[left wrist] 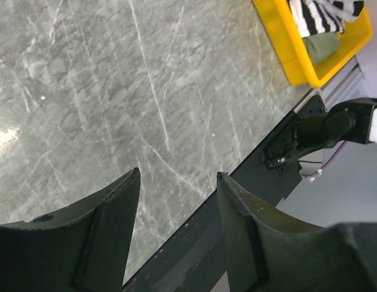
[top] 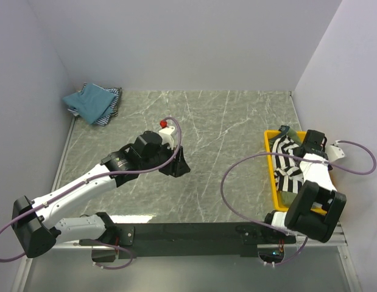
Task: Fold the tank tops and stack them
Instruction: Grab the tank top from the pile, then move the tank top to the center of the board
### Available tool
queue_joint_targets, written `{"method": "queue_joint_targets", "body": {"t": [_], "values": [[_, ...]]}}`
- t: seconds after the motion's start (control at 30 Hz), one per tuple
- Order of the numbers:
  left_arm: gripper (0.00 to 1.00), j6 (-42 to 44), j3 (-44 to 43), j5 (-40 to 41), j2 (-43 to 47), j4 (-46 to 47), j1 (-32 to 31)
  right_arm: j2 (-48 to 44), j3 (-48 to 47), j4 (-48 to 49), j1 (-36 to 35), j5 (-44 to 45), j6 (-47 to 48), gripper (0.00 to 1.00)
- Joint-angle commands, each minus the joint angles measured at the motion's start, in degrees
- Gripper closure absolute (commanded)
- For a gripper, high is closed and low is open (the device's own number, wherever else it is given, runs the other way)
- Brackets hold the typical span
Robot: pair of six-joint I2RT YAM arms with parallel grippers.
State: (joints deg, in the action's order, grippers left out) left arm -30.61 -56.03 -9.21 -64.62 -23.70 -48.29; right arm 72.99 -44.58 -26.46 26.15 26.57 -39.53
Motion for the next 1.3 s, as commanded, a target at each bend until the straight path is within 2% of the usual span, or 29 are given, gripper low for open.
{"method": "queue_joint_targets", "body": {"t": [0.0, 0.1, 0.2, 0.23, 0.33, 0.6, 0.73, 0.87, 0.9, 0.93, 1.0, 1.03, 1.1, 1.13, 1.27], "values": [[0.41, 2.7, -2.1, 0.2, 0.9, -0.9, 0.0, 3.7, -0.9, 3.7, 0.3, 2.2, -2.2, 0.33], [0.41, 2.8, -1.6, 0.6, 0.7, -0.9, 0.1, 6.4, -1.7, 4.7, 0.4, 3.1, -2.4, 0.38], [0.42, 2.2, -0.8, 0.3, 0.7, -0.3, 0.0, 6.7, -2.0, 4.8, 0.4, 3.3, -2.2, 0.52], [0.42, 2.0, -0.7, 0.4, 0.7, -0.2, 0.0, 6.2, -1.9, 4.8, 0.4, 3.0, -2.0, 0.68], [0.42, 2.0, -0.7, 0.9, 0.7, -0.3, 0.0, 2.3, -2.0, 4.1, 0.4, 2.6, -1.3, 1.00], [0.42, 1.5, -2.5, 1.9, 0.9, -0.1, 0.9, -11.7, -7.5, -2.7, -1.4, 0.5, 1.2, 1.00], [0.42, 0.5, -3.2, 4.4, 1.9, 0.2, 1.9, -16.6, -15.6, -6.3, -8.9, 0.9, 2.4, 1.00], [0.41, -0.7, -4.4, 6.0, 3.1, 0.2, 5.5, -14.7, -27.6, -11.4, -23.0, 4.7, 2.3, 1.00], [0.41, -1.1, -4.7, 6.9, 3.4, 0.2, 6.2, -13.1, -32.6, -12.3, -30.0, 5.9, 2.0, 1.00], [0.41, -1.5, -4.9, 7.4, 3.8, 0.2, 7.1, -12.2, -35.0, -13.5, -33.3, 6.8, 1.9, 1.00], [0.40, -2.8, -4.9, 8.8, 5.1, 0.2, 9.3, -9.7, -39.0, -13.7, -40.1, 7.4, 1.9, 1.00], [0.39, -3.5, -4.8, 9.0, 5.8, 0.4, 10.1, -9.0, -41.8, -12.3, -45.7, 6.6, 2.9, 1.00], [0.38, -4.8, -3.9, 10.8, 7.7, 1.3, 12.5, -6.2, -44.4, -10.9, -50.7, 3.9, 4.3, 1.00], [0.38, -5.5, -3.7, 11.3, 8.3, 1.5, 13.2, -5.0, -48.3, -10.9, -55.5, 2.9, 6.1, 1.00], [0.37, -8.2, -2.0, 12.3, 10.0, 2.3, 16.0, 1.4, -61.2, -14.1, -66.9, 4.5, 10.6, 1.00]]}}
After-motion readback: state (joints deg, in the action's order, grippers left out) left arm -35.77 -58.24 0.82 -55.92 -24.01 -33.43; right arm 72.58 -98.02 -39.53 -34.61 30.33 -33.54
